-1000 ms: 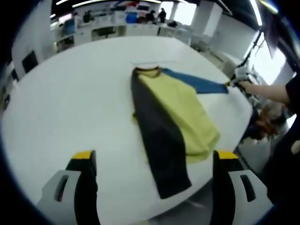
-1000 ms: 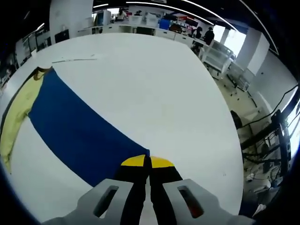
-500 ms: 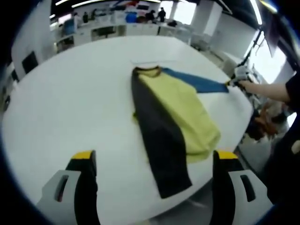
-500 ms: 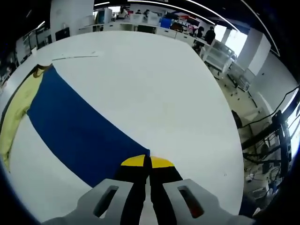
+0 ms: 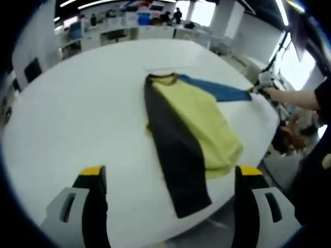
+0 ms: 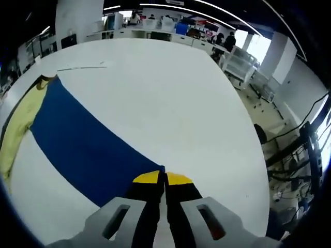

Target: Fold the garment on the visible template until the final outline fits inside the template.

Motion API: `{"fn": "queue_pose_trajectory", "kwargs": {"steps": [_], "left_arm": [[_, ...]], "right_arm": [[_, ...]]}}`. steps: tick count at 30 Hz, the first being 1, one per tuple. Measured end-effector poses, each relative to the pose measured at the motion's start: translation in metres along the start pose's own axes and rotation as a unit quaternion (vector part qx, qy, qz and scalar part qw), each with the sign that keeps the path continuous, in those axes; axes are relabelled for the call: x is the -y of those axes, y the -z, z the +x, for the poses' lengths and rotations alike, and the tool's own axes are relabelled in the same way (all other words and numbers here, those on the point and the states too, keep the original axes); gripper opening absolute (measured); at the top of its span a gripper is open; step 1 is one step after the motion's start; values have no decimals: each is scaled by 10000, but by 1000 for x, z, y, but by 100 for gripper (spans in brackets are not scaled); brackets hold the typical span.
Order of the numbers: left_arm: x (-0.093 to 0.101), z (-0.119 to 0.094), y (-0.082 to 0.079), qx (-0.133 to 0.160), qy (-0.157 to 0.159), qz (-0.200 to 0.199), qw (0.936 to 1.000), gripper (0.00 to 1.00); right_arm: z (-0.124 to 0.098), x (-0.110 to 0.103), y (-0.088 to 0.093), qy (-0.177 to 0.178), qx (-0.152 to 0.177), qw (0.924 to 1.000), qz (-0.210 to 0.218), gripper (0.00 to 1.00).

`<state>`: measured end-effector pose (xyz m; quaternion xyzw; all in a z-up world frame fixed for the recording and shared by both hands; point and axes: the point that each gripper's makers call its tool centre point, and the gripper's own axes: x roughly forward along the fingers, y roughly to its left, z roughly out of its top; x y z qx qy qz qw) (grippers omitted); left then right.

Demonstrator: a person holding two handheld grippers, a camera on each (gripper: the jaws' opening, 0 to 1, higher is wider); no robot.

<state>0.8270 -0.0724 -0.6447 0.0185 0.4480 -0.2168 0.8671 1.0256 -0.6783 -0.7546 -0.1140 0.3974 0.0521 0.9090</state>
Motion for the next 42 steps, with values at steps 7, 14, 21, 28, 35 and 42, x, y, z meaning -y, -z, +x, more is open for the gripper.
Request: {"fn": "queue_pose_trajectory", "kwargs": {"steps": [7, 14, 21, 28, 35, 42], "left_arm": [[1, 0, -2, 39, 16, 34, 10000, 99], [7, -4, -5, 117, 69, 104, 9999, 99], [9, -16, -10, 285, 62, 161, 9994, 99], [12, -28, -13, 411, 65, 231, 9989, 99], [20, -40, -18, 559, 130, 319, 9978, 99], [24, -49, -13, 631, 161, 353, 9973, 99]], "right_arm": [[-11, 4, -2, 28, -2, 9997, -259, 7], [-28, 6, -4, 47, 80, 9998, -192, 9], [-51, -1, -8, 14, 219, 9996, -151, 15], [-79, -27, -19, -177, 549, 9978, -329, 20], [-103, -63, -34, -451, 855, 9938, -546, 29], [-132, -94, -52, -718, 1220, 9887, -501, 34]]}}
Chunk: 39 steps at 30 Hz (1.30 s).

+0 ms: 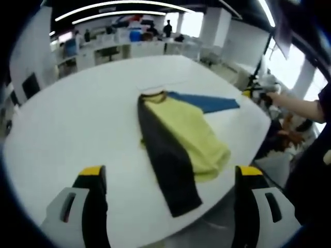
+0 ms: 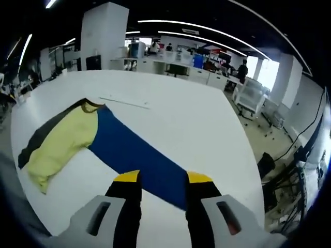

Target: Fold the garment on the visible template until the final outline fits inside the template.

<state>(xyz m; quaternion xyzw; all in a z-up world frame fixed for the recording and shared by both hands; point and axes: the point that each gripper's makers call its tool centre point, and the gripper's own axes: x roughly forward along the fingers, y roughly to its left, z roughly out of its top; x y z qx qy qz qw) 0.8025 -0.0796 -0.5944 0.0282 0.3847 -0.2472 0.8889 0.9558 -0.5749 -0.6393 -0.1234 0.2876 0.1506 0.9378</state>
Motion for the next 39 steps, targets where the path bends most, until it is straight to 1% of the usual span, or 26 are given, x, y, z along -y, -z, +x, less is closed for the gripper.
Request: {"fn": "queue_pose_trajectory", "kwargs": {"steps": [3, 5, 9, 12, 17, 23, 24, 26, 30, 33, 39], "left_arm": [[2, -4, 1, 60, -2, -15, 10000, 99], [3, -7, 1, 115, 0, -32, 9999, 99], [3, -12, 2, 196, -13, -59, 9998, 99], [4, -15, 3, 266, -19, -93, 9996, 99], [7, -19, 4, 345, 1, -107, 9993, 99], [9, -26, 7, 403, 2, -115, 9991, 99], [9, -28, 7, 420, -3, -122, 9990, 99], [8, -30, 8, 439, -13, -120, 9990, 99], [8, -36, 8, 488, -29, -113, 9987, 99], [6, -40, 9, 513, -51, -125, 9986, 99], [5, -47, 12, 547, -88, -153, 9983, 99]], "right_arm": [[-10, -10, -10, -72, 173, 9997, 125, 37], [-15, -15, -13, -108, 231, 9995, 197, 39], [-30, -25, -22, -92, 368, 9990, 232, 42], [-46, -36, -33, -99, 595, 9978, 292, 43], [-64, -50, -39, -125, 741, 9966, 328, 45], [-86, -65, -49, -221, 976, 9938, 486, 50], [-88, -67, -50, -246, 998, 9935, 493, 51], [-93, -75, -53, -407, 1123, 9909, 624, 54], [-101, -85, -53, -468, 1149, 9900, 667, 56], [-108, -98, -53, -618, 1158, 9890, 683, 59], [-119, -119, -47, -863, 1049, 9885, 671, 64]]}}
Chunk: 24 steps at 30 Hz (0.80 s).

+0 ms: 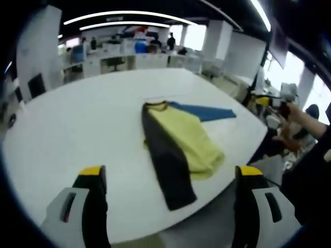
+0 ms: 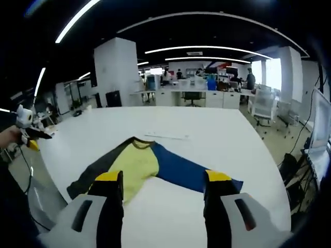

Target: Fold the garment on the visible template until the final outline fits inside the template.

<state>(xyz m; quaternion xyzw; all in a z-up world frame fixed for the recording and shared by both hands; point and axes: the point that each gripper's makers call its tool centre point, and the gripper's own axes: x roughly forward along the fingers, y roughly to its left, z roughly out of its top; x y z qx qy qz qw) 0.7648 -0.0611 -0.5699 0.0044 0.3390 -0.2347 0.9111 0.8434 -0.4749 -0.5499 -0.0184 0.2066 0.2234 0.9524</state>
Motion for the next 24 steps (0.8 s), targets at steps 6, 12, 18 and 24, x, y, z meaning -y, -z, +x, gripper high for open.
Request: {"fn": "queue_pose_trajectory", "kwargs": {"steps": [6, 12, 18, 24], "left_arm": [[0, -5, 5, -5, -14, -34, 10000, 99], [-4, -10, 11, -7, -56, -95, 9999, 99], [-7, -15, 17, -49, -100, -134, 9998, 99], [-7, -19, 25, -113, -115, -173, 9997, 99]], "right_arm": [[-9, -20, 6, -138, -33, 9999, -23, 71], [-15, -38, 12, -345, -100, 9994, -14, 77], [-19, -50, 16, -533, -160, 9984, 42, 87], [-24, -60, 18, -818, -199, 9964, 7, 99]]}}
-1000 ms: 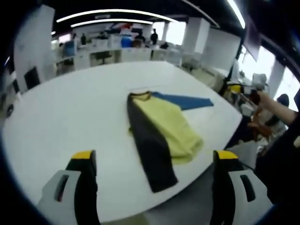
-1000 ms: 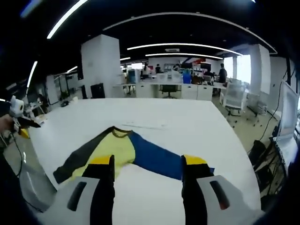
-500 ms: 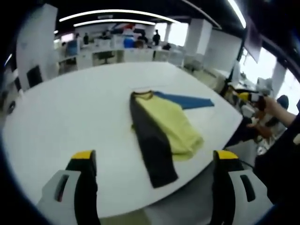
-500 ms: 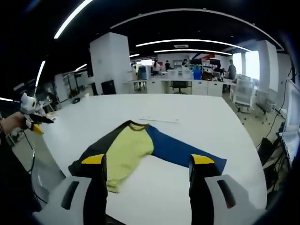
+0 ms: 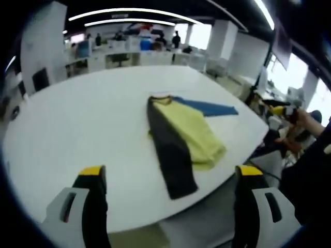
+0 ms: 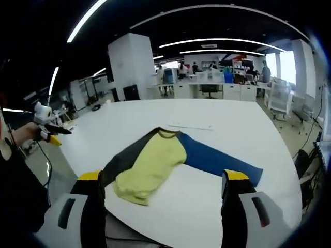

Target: Fold the garment on the visible template until the final outline fits inside the template.

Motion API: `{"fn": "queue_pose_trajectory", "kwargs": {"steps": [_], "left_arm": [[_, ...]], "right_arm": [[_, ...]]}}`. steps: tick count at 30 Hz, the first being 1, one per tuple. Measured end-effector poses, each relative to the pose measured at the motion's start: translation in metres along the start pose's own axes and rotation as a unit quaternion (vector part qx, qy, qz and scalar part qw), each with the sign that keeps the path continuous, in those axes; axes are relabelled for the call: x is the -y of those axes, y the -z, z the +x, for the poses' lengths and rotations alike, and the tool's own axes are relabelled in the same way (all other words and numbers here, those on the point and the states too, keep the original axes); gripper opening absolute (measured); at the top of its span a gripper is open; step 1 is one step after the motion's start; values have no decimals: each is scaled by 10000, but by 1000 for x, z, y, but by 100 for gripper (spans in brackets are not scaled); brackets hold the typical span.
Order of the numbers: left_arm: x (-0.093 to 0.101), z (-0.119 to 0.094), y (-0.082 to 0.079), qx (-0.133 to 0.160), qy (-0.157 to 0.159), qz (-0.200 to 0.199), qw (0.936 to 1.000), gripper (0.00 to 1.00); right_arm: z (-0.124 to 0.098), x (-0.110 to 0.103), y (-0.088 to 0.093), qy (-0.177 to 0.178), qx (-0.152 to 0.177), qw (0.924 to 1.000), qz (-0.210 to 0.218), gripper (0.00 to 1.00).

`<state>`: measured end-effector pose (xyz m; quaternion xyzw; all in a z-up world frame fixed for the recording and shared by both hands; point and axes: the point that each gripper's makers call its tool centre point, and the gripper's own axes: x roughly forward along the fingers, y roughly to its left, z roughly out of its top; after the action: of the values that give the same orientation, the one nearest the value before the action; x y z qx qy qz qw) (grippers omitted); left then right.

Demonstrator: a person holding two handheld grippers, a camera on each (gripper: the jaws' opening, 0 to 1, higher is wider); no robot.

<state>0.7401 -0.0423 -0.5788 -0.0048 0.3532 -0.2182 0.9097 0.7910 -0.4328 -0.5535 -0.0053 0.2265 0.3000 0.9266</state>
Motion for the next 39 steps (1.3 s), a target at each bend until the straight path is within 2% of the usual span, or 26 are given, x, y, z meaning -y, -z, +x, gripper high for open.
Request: {"fn": "queue_pose_trajectory", "kwargs": {"steps": [5, 10, 20, 29, 39], "left_arm": [[0, 0, 6, -66, 6, -38, 10000, 99], [1, 1, 11, -129, 27, -82, 9999, 99], [1, 3, 11, -167, 64, -46, 9998, 99], [1, 8, 15, -241, 92, -31, 9997, 99], [7, 30, 43, -530, 307, -178, 9980, 92]], "right_arm": [[0, -10, 5, -203, -187, 9995, -177, 100], [0, -11, 4, -200, -157, 9995, -191, 100], [-3, -1, 4, -66, -126, 9999, -62, 100], [-3, 1, 7, -26, -225, 9997, -66, 100], [-1, 0, 6, -42, -292, 9994, -152, 100]]}}
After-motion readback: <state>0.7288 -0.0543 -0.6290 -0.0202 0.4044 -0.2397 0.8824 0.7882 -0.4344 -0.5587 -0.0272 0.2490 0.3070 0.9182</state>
